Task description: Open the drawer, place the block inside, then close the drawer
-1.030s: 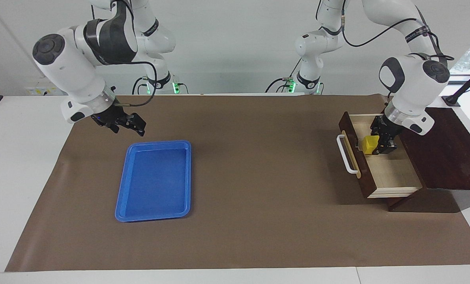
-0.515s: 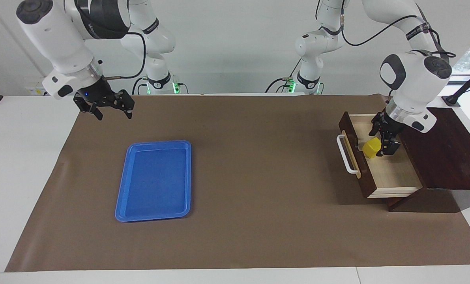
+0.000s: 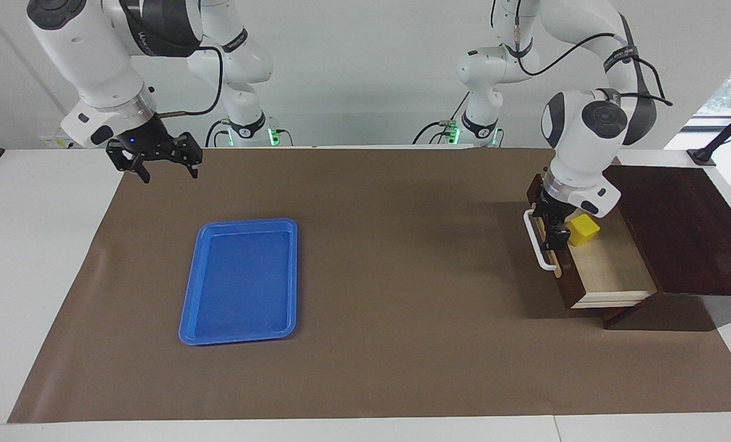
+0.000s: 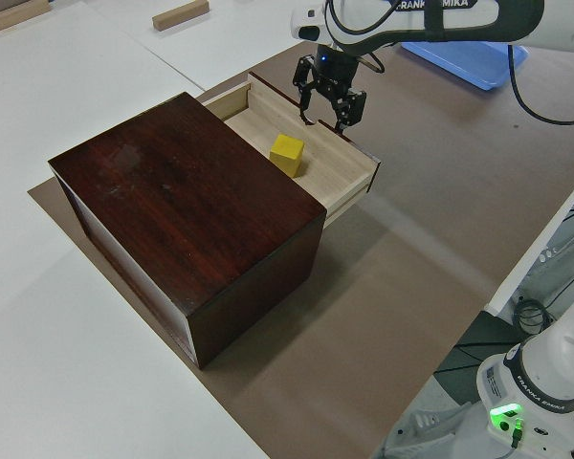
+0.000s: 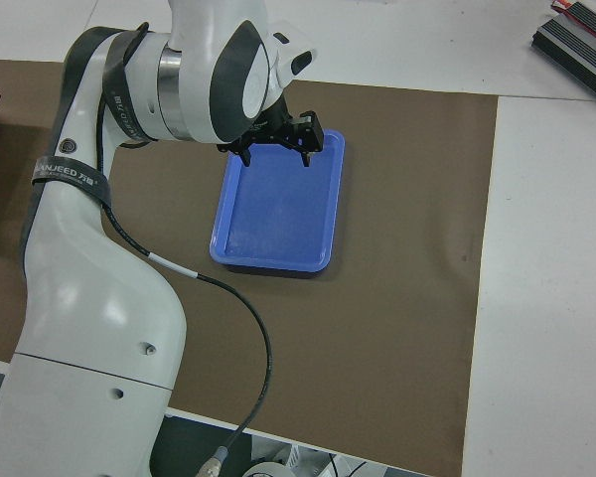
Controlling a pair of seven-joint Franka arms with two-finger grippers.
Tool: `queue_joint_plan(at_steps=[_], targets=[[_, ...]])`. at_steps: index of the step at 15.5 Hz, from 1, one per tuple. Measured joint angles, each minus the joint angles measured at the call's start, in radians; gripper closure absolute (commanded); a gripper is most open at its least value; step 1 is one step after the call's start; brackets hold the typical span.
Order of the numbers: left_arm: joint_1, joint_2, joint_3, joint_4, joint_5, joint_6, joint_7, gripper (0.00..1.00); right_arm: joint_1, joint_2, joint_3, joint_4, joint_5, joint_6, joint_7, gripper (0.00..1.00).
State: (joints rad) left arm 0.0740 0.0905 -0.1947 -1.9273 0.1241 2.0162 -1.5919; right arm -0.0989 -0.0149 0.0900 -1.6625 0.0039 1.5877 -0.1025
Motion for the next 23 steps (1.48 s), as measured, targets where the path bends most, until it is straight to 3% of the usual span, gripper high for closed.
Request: queue_joint_plan(at_steps=[8, 11, 14, 19, 23], targets=[[0.235, 0.006, 0.011, 0.029, 0.003, 0.035, 0.243, 0.0, -0.001, 0.012, -0.004, -0.004, 0.0, -0.001, 0.0, 0.0], [0.221, 0.006, -0.004, 0.036, 0.006, 0.025, 0.259, 0.0, -0.001, 0.016, -0.007, -0.004, 0.0, -0.001, 0.0, 0.0], [0.147, -0.009, -0.017, 0.113, 0.01, -0.075, 0.289, 0.0, -0.001, 0.031, -0.019, -0.005, 0.0, -0.001, 0.0, 0.0], [0.121, -0.069, -0.031, 0.282, -0.021, -0.382, 0.738, 0.0, -0.001, 0.038, -0.021, -0.002, 0.0, -0.001, 0.0, 0.0], [0.092, -0.078, -0.045, 0.296, -0.103, -0.443, 1.07, 0.0, -0.001, 0.035, -0.021, 0.002, 0.0, -0.001, 0.0, 0.0]])
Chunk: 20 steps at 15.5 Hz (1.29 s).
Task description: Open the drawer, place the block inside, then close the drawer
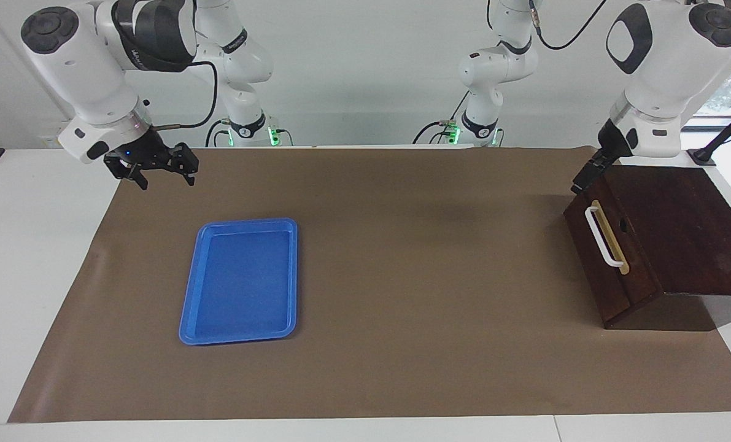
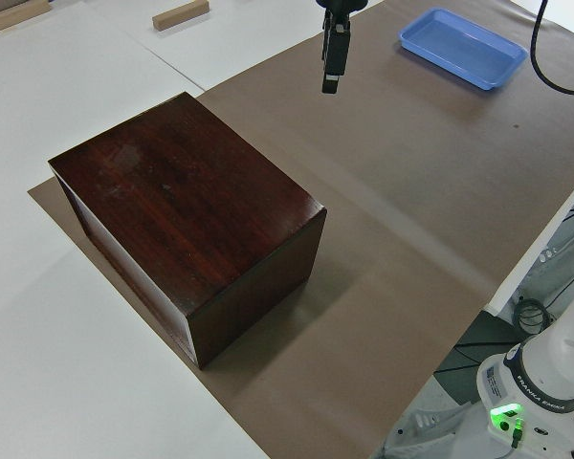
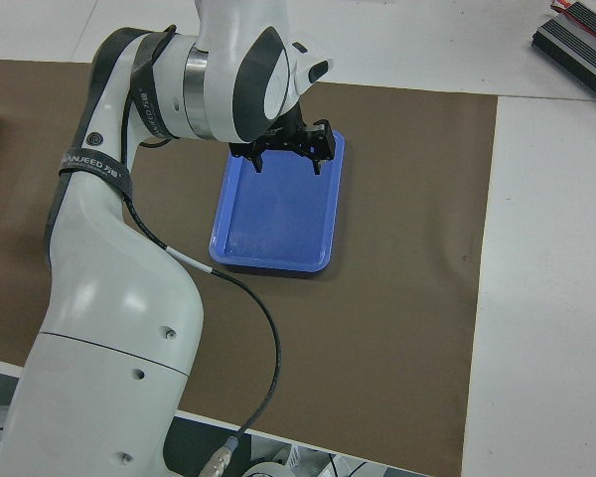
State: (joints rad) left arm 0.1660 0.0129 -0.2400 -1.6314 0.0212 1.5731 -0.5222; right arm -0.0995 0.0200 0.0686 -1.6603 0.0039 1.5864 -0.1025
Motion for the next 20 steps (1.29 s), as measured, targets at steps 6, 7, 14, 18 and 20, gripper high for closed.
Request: queue_joint_plan(at_steps=[6, 7, 14, 18, 20], targets=[[-0.095, -0.003, 0.045, 0.009, -0.033, -0.053, 0.271, 0.0, 0.0, 0.0, 0.0, 0.01, 0.0, 0.0, 0.0, 0.0], [-0.096, -0.01, 0.05, 0.014, -0.042, -0.062, 0.279, 0.0, 0.0, 0.0, 0.0, 0.01, 0.0, 0.0, 0.0, 0.0], [-0.096, -0.065, 0.059, 0.018, -0.05, -0.118, 0.339, 0.0, 0.001, -0.001, 0.001, 0.011, 0.0, 0.0, 0.0, 0.0], [-0.096, -0.064, 0.087, 0.015, -0.05, -0.117, 0.413, 0.0, 0.001, -0.004, 0.002, 0.011, 0.0, 0.0, 0.0, 0.0], [-0.096, -0.065, 0.091, 0.015, -0.05, -0.117, 0.422, 0.0, 0.001, -0.008, 0.002, 0.011, 0.0, 0.0, 0.0, 0.0]])
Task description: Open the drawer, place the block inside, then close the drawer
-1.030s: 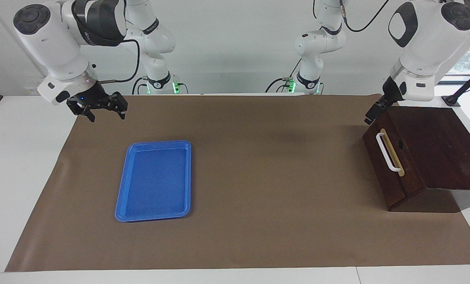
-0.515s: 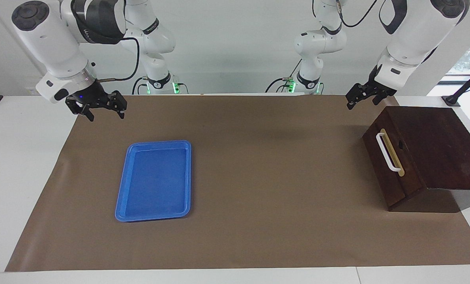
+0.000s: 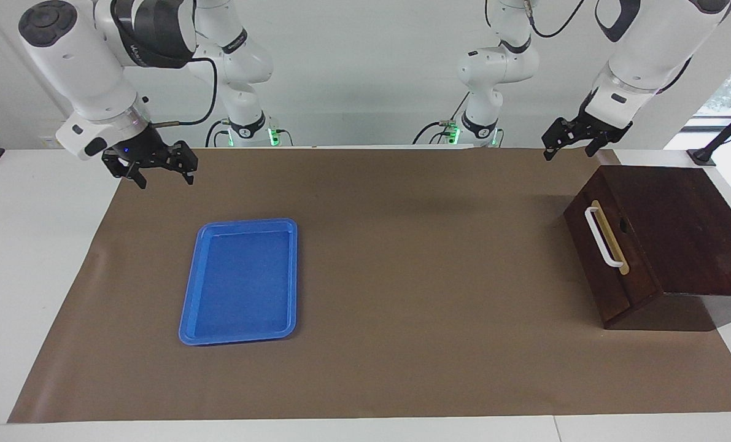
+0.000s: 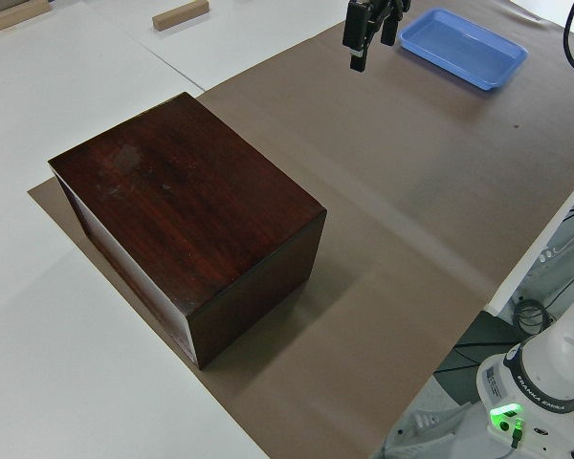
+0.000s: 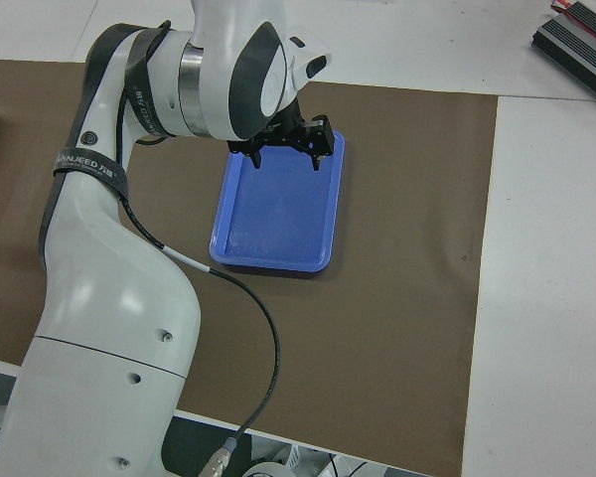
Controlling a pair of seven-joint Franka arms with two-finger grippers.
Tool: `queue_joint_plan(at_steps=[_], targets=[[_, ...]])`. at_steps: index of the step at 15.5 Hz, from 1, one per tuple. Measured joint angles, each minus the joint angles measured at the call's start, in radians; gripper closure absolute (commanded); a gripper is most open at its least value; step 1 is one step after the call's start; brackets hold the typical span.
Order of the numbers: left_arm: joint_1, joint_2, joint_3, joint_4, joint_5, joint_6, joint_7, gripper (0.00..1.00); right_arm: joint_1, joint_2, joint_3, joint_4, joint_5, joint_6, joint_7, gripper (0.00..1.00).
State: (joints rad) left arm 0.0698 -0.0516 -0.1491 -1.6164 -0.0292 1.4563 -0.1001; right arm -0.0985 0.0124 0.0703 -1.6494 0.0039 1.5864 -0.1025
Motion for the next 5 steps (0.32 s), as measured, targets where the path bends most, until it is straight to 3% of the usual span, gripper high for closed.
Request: queue_joint_plan(at_steps=[5], targets=[[0.0, 0.0, 0.004, 0.0, 0.0, 0.01, 0.002, 0.0, 0.0, -0.002, 0.0, 0.0, 0.0, 0.0, 0.0, 0.0]])
